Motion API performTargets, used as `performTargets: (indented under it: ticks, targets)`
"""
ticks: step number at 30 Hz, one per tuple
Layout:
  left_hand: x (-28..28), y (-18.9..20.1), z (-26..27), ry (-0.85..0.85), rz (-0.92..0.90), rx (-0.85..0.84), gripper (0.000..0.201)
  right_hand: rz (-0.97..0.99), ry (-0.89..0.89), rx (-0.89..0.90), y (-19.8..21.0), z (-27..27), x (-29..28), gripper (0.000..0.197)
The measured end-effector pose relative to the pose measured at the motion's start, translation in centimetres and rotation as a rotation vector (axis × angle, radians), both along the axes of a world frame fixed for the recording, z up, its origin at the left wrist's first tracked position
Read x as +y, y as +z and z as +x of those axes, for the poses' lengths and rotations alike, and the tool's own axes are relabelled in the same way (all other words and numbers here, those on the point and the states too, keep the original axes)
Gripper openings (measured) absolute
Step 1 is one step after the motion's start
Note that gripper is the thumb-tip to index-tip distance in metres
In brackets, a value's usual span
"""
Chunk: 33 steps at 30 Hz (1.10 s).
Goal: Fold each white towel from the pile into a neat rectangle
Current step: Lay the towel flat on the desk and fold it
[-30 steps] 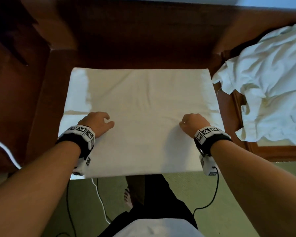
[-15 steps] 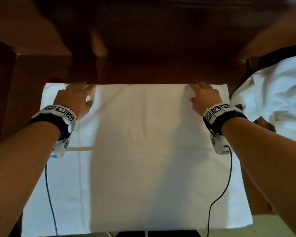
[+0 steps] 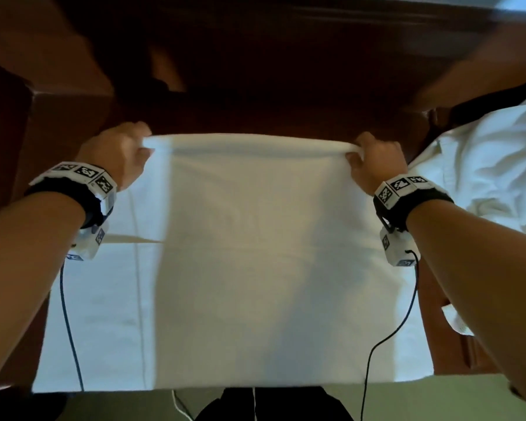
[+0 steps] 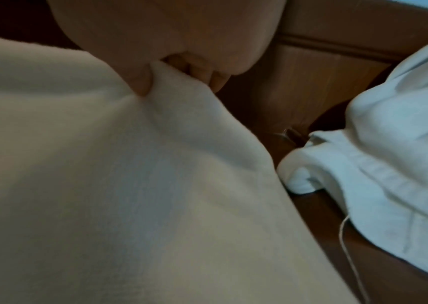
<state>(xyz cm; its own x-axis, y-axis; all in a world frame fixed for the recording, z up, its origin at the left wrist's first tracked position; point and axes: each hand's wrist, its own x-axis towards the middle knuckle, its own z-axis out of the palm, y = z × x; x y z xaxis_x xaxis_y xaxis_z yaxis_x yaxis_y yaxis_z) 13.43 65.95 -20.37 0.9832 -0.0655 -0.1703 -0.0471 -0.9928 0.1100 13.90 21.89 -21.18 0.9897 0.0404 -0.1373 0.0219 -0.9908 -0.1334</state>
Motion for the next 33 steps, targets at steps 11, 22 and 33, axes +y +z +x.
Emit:
performTargets:
  ticks: [11, 22, 33]
  targets:
    - [1.2, 8.3, -13.1, -0.215, 0.178, -0.294, 0.027, 0.043, -0.114, -0.223, 7.8, -13.0, 1.2, 0.017]
    - [1.3, -1.4, -33.1, -0.308, 0.198, -0.059, 0.021, -0.263, -0.076, 0.139, -1.4, -33.8, -0.3, 0.018]
    - [0.3, -7.3, -33.2, -0.185, 0.039, 0.089, 0.064, -0.134, -0.058, 0.308, -4.2, -33.8, -1.8, 0.074]
